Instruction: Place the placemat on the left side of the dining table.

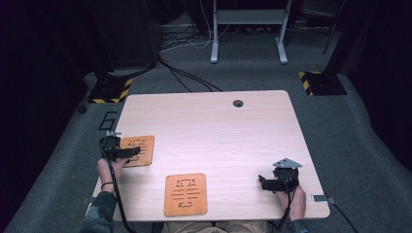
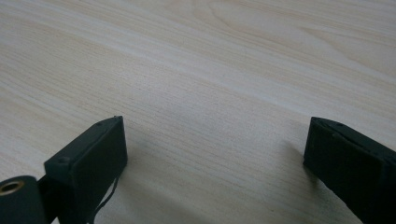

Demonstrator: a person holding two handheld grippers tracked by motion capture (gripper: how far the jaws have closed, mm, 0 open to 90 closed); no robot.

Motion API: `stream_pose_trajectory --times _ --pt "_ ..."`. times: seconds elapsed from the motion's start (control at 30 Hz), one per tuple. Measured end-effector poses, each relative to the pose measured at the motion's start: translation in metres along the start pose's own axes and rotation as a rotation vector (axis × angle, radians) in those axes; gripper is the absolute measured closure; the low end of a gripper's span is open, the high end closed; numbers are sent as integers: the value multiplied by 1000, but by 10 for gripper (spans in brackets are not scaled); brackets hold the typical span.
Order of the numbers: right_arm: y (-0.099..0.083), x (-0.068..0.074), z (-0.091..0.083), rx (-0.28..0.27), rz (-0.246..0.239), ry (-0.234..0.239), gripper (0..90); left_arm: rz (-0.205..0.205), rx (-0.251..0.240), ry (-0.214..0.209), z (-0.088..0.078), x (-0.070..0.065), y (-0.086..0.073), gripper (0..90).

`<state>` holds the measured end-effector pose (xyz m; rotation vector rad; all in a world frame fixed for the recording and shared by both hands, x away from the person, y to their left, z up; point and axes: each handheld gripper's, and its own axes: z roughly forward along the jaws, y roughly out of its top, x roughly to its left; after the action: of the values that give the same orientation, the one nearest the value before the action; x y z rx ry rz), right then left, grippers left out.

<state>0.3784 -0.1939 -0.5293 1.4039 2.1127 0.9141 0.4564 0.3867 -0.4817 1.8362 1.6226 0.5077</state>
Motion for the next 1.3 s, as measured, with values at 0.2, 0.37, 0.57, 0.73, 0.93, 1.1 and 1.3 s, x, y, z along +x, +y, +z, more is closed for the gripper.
stream_pose_trajectory --times 0.2,0.37,0.57,0.73,0.93,1.1,1.3 --pt "0 0 0 2 0 1 51 36 -39 -22 -22 -9 -17 57" --pt "0 0 0 2 0 1 51 59 -75 -36 -42 -16 -38 54" --pt "0 0 0 0 6 -4 51 76 -94 -39 -53 -21 -61 50" --pt "0 0 0 0 6 -4 50 68 -90 -35 -56 -24 -82 48" --pt "0 0 0 2 2 -3 51 65 -79 -19 -50 -26 -102 41" --pt "0 0 0 1 3 -1 50 79 -52 8 -39 -31 -116 38" --pt "0 0 -1 3 3 -5 50 97 -61 64 -36 -37 -120 31"
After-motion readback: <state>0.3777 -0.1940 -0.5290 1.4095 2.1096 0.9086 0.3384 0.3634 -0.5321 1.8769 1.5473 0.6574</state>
